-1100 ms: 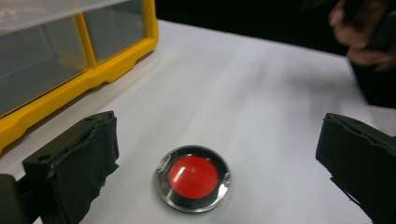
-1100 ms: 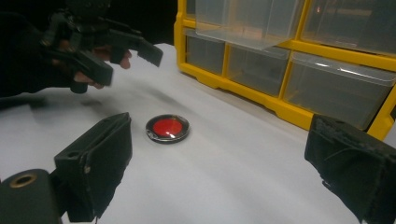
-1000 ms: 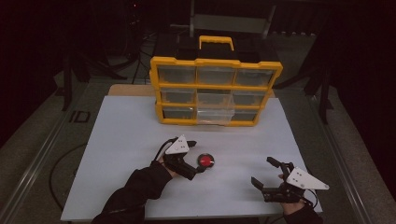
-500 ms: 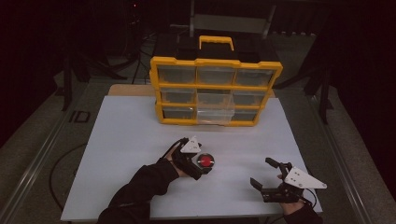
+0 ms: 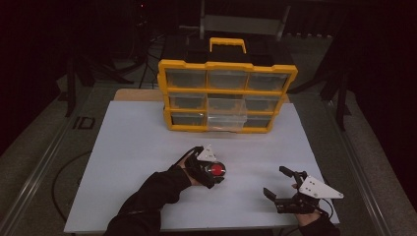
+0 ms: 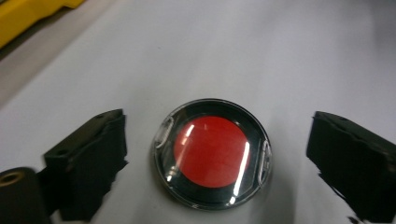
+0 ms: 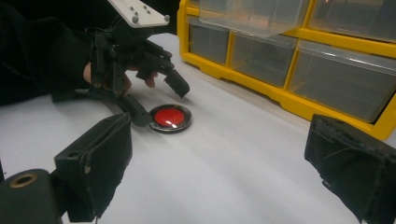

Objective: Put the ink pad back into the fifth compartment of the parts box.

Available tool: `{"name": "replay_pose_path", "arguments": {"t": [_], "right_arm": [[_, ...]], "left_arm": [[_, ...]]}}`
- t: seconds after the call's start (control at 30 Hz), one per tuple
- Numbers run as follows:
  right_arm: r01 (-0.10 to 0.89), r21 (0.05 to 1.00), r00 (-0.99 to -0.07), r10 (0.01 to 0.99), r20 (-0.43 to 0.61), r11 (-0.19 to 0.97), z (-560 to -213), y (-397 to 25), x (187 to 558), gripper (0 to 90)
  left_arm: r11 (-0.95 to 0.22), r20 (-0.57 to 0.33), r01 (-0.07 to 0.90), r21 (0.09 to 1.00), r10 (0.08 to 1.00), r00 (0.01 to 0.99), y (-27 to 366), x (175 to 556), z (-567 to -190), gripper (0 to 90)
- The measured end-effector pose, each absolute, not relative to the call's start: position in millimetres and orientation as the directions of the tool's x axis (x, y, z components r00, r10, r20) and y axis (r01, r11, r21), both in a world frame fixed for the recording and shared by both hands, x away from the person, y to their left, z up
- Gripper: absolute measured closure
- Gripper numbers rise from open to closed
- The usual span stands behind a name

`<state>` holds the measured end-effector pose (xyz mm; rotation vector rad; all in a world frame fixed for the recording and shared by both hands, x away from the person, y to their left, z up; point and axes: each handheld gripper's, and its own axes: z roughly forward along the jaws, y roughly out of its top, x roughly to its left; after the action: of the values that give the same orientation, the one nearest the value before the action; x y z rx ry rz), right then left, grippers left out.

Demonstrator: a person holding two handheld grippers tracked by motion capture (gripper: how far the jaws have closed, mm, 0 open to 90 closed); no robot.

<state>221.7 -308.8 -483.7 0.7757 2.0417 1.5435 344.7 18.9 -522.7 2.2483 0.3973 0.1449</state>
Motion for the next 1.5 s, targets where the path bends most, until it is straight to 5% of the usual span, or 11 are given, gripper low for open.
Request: {"name": "replay_pose_path", "arguments": {"t": [0.77,1.5], "right_arm": [[0.162,0.959,-0.739,0.672,-0.037,0.231,-486,-306,222,7.6],[0.165,0.960,-0.733,0.680,-0.033,0.226,-485,-306,222,7.6]], "left_arm": [[-0.680,-0.013,0.251,0.689,0.334,0.942,8,351,-524,29.9],[-0.724,0.020,0.195,0.662,0.277,0.961,9,343,-507,30.8]]}}
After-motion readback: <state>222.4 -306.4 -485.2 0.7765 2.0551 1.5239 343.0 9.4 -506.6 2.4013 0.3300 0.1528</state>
